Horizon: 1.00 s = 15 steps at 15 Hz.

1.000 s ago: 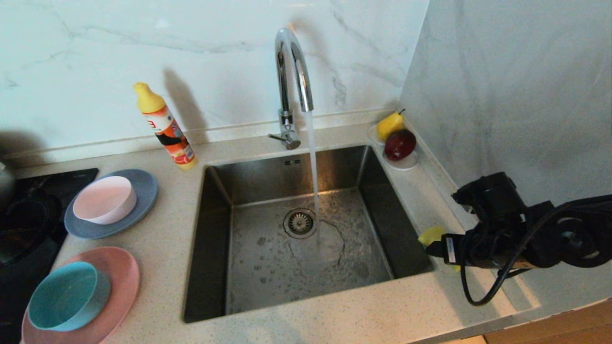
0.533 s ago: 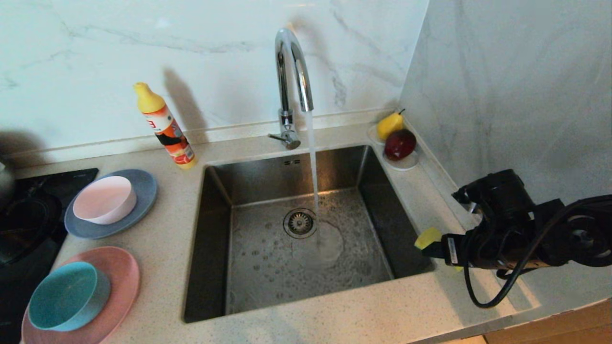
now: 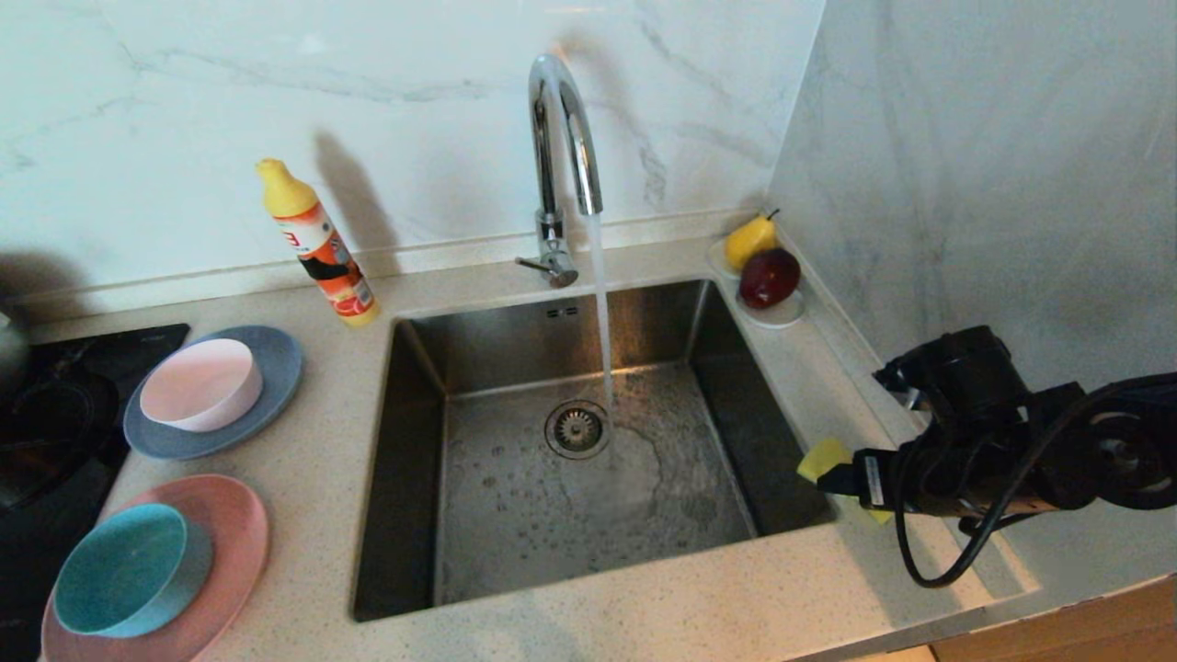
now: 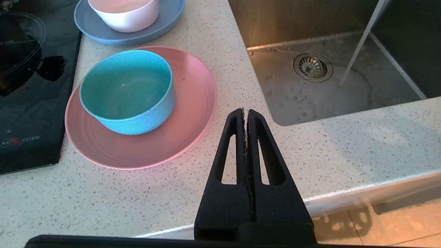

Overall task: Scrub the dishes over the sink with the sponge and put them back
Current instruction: Pick up a bowl and the sponge

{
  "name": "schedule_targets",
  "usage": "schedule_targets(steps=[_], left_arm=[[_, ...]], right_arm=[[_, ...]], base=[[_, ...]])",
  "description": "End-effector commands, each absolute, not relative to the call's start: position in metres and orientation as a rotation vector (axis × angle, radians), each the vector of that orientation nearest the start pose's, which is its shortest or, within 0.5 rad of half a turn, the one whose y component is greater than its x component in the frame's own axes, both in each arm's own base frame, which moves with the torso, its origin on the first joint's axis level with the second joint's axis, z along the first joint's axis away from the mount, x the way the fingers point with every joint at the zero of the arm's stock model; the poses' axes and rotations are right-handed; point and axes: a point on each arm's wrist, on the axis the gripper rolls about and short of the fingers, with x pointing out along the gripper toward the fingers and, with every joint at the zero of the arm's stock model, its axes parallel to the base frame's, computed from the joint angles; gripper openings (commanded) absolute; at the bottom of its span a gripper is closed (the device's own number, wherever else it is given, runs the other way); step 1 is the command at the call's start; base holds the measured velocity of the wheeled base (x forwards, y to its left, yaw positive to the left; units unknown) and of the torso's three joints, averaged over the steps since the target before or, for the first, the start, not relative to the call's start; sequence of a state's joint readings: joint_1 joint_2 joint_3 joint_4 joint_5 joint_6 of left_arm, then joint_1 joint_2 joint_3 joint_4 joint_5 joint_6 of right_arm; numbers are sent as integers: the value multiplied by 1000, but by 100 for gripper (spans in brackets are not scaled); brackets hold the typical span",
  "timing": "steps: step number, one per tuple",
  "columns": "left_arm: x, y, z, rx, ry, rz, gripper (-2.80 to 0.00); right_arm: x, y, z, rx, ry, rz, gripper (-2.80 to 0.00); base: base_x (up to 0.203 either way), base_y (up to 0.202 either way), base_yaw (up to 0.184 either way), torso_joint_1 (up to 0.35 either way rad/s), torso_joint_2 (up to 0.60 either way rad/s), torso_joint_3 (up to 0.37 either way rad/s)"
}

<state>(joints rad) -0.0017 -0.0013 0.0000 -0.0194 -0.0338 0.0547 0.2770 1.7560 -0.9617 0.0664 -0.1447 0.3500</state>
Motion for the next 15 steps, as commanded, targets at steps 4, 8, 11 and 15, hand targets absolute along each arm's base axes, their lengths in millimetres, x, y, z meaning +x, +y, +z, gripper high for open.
schedule_targets(steps=[4,8,11,15], left_arm=[[-21,-1,72,55,-3,-35,-280],[-21,-1,72,55,-3,-35,-280],[-21,-1,72,55,-3,-35,-280],[-21,-1,72,55,-3,-35,-280]], right_arm=[[287,68,145,109,860,22,0],[285,59,153,90,841,107,0],[285,60,158,64,825,156,0],[286,61,157,49,829,203,0]], base=[[0,0,0,0,0,0],[0,0,0,0,0,0],[0,0,0,0,0,0],[0,0,0,0,0,0]])
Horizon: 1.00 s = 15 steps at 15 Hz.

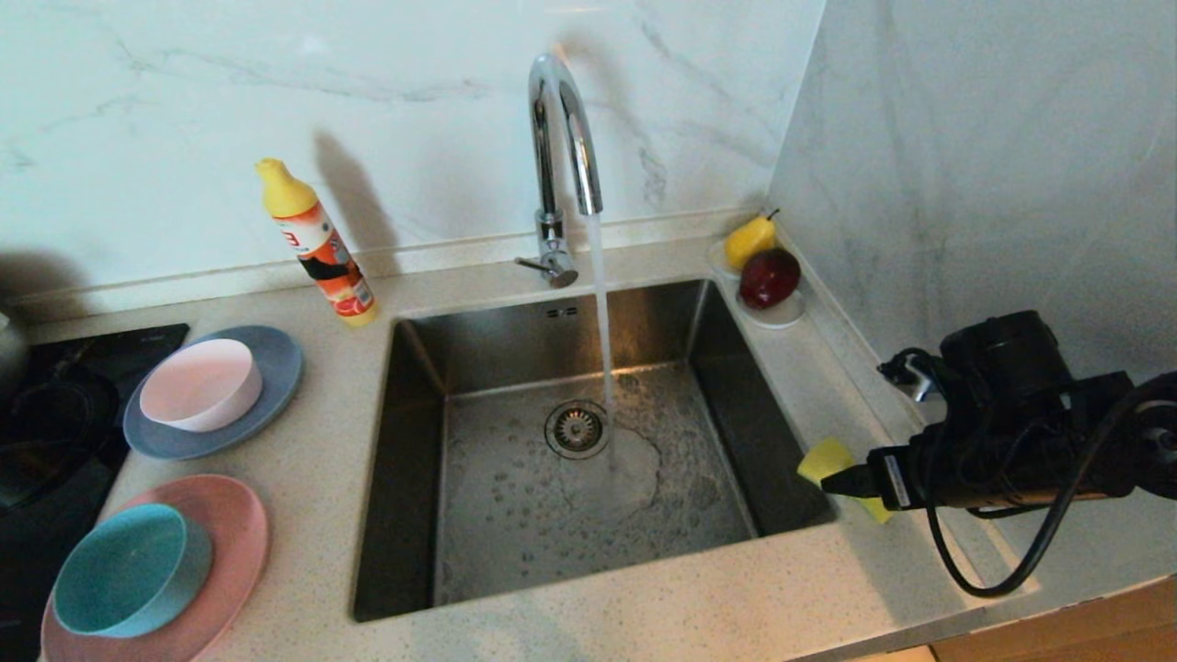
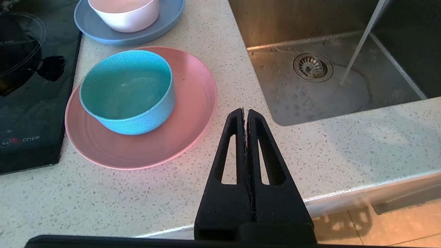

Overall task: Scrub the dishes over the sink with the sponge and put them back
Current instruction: Pick up a bowl and the sponge

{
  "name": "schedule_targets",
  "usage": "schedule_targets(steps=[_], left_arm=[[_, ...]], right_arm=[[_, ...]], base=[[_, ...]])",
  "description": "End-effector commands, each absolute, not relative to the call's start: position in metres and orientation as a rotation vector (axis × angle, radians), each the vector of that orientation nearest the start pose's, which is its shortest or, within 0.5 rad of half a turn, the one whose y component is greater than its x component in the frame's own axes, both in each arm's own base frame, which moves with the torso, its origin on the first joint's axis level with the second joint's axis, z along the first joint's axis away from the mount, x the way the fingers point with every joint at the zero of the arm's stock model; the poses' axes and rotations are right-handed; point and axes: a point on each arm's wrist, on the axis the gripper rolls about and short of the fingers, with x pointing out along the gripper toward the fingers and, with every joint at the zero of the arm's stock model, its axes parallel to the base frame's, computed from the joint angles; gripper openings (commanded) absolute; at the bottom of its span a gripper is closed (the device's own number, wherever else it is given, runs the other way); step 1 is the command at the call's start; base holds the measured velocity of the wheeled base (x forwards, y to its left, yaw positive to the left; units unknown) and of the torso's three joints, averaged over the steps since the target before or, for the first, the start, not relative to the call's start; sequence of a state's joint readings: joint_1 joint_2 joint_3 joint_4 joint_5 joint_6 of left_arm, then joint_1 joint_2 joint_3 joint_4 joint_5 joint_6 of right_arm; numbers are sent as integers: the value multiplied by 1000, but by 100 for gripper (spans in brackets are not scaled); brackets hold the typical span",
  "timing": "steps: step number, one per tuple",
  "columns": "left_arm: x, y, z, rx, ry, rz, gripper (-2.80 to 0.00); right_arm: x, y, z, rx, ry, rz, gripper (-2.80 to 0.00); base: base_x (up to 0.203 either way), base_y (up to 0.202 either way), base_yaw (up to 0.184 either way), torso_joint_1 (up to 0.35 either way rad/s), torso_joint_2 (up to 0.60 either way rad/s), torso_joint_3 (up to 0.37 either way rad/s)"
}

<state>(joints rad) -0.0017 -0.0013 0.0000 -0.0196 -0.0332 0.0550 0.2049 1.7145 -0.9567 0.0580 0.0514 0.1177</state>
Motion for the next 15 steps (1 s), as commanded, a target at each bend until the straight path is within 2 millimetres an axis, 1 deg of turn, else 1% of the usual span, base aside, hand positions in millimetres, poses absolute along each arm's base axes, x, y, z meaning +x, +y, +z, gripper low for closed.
schedule_targets(steps=[1,7,10,15], left_arm=[[-21,-1,72,55,-3,-35,-280],[-21,-1,72,55,-3,-35,-280],[-21,-1,72,55,-3,-35,-280],[-21,-1,72,55,-3,-35,-280]], right_arm=[[287,61,157,39,828,218,0],[289,63,156,2,822,253,0],[288,63,155,-47,816,292,0],[289,58,155,-89,810,328,0]], base=[[0,0,0,0,0,0],[0,0,0,0,0,0],[0,0,0,0,0,0],[0,0,0,0,0,0]])
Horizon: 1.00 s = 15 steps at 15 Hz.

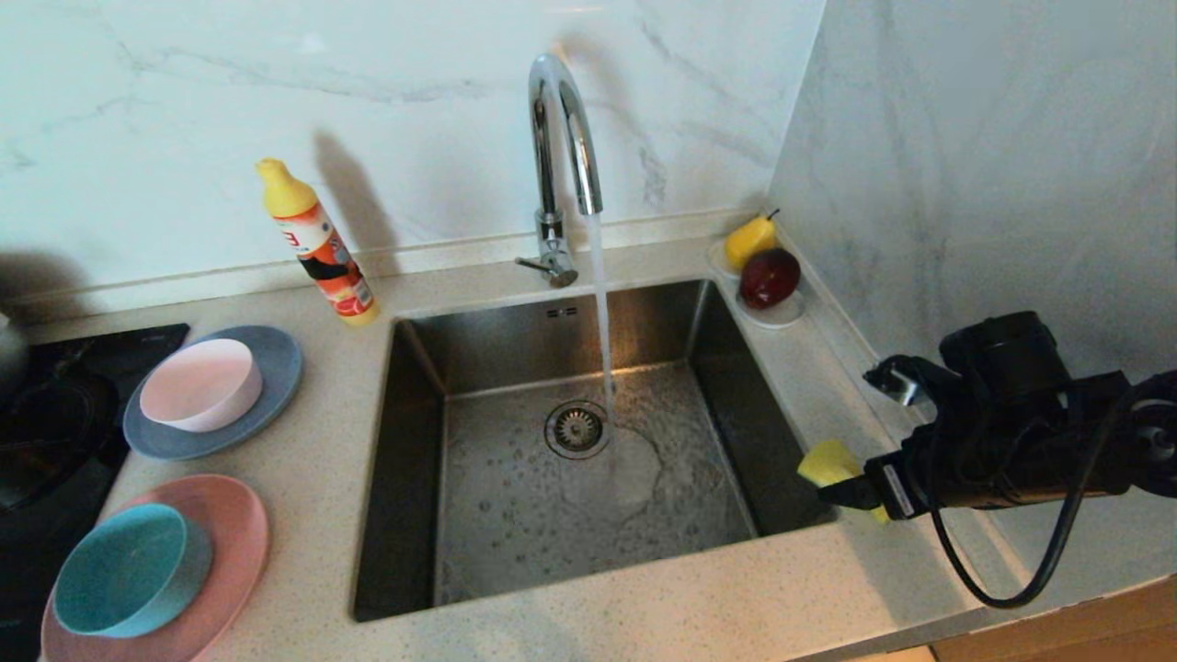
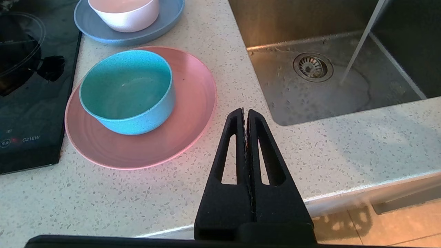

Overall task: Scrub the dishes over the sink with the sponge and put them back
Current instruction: Pick up a bowl and the sponge

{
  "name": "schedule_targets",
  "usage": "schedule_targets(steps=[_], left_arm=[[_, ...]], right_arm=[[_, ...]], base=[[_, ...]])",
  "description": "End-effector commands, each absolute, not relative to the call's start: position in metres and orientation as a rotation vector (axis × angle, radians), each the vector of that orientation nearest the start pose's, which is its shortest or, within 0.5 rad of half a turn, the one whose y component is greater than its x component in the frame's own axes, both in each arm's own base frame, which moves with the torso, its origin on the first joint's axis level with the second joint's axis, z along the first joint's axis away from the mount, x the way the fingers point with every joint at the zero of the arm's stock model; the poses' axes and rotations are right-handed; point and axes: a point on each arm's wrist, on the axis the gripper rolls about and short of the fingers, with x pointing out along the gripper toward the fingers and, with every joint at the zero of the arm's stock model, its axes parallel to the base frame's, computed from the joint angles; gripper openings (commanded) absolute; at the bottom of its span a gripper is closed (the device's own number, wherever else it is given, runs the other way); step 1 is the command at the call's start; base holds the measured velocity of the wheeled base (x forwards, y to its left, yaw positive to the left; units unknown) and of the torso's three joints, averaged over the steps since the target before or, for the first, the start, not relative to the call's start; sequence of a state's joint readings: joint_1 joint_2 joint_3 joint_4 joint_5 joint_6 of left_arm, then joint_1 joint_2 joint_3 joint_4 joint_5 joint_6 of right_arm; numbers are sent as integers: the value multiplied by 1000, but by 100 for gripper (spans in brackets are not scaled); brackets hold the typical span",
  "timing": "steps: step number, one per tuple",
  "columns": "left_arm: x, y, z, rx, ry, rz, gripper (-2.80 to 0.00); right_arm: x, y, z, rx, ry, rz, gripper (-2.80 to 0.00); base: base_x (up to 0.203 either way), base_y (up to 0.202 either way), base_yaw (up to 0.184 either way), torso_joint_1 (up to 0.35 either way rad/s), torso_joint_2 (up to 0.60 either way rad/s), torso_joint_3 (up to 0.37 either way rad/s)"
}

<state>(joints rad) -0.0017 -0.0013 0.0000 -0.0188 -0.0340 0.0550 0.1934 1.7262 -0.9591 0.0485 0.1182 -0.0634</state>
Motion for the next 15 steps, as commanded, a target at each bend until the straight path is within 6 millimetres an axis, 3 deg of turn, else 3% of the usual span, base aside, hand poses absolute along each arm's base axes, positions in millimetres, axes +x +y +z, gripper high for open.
schedule_targets(steps=[1,8,15], left_arm=[[-21,-1,72,55,-3,-35,-280],[-21,-1,72,55,-3,-35,-280],[-21,-1,72,55,-3,-35,-280]], right_arm=[[289,54,154,-94,810,328,0],[283,40,148,-154,819,368,0],[287,40,144,-182,825,396,0]], base=[[0,0,0,0,0,0],[0,0,0,0,0,0],[0,0,0,0,0,0]])
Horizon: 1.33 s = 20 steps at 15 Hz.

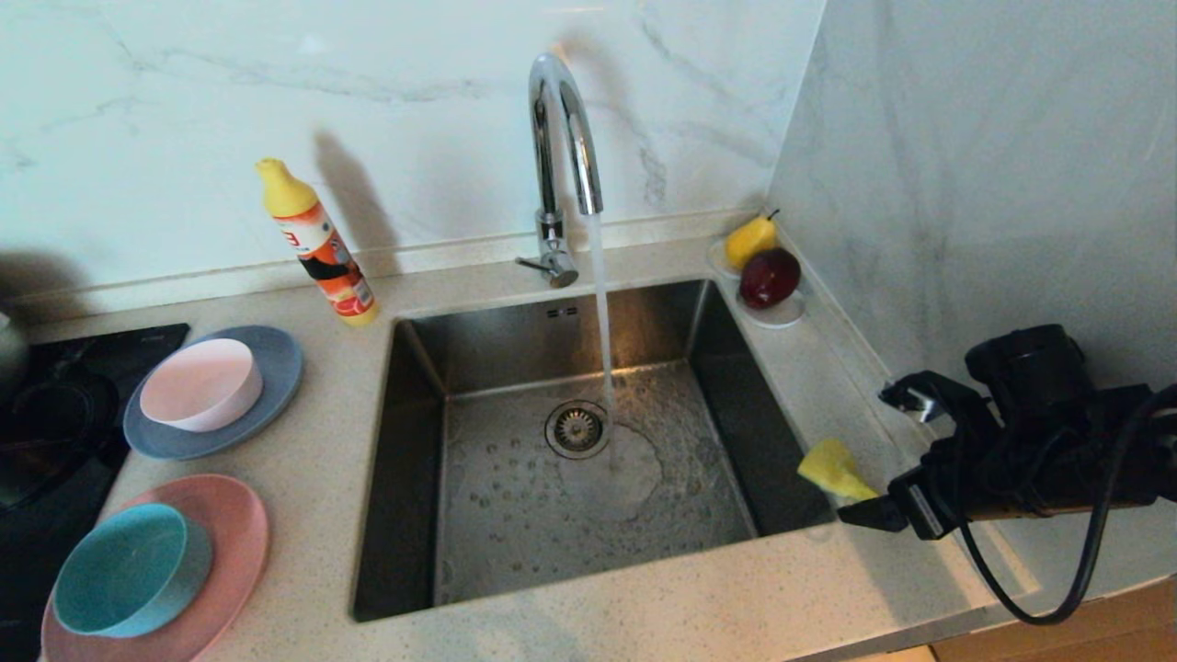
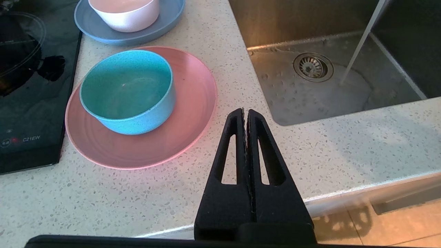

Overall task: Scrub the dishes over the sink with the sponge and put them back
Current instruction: Pick up a bowl and the sponge

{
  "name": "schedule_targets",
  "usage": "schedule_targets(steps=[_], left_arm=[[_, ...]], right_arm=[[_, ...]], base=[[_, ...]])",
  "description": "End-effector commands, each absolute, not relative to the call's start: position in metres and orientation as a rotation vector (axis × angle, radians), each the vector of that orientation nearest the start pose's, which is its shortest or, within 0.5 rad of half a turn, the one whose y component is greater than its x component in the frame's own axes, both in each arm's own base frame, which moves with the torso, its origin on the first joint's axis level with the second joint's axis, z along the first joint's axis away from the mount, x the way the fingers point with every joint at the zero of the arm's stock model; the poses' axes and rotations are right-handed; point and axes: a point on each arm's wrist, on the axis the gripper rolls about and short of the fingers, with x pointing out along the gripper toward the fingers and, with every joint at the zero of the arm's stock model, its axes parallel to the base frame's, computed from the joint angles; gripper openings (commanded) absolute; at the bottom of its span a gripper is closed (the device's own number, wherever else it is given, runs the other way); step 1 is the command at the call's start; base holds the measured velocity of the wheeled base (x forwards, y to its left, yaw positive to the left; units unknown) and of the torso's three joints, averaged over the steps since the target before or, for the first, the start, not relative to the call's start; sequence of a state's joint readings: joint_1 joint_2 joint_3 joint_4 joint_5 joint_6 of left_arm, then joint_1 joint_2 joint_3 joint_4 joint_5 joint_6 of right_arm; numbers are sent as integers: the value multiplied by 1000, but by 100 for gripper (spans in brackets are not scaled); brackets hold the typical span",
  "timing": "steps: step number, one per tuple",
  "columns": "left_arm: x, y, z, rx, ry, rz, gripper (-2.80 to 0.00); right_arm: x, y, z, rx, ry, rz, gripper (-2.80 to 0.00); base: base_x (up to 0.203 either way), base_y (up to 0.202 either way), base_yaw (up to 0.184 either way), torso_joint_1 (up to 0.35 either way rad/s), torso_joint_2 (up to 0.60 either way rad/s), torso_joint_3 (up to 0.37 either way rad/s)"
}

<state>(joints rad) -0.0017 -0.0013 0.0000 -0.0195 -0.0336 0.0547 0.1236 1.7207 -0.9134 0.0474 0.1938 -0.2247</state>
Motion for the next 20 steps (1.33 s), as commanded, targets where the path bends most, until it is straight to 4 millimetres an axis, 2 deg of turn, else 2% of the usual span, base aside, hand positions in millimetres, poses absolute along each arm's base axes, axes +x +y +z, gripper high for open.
schedule_targets(steps=[1,6,20], left_arm=[[-21,-1,72,55,-3,-35,-280],[-21,-1,72,55,-3,-35,-280],[-21,-1,72,55,-3,-35,-280]], right_arm=[[288,40,142,-182,829,396,0],[299,44,137,-179,766,397,0],[299,46,136,-194,766,403,0]], base=[[0,0,0,0,0,0],[0,0,0,0,0,0],[0,0,0,0,0,0]])
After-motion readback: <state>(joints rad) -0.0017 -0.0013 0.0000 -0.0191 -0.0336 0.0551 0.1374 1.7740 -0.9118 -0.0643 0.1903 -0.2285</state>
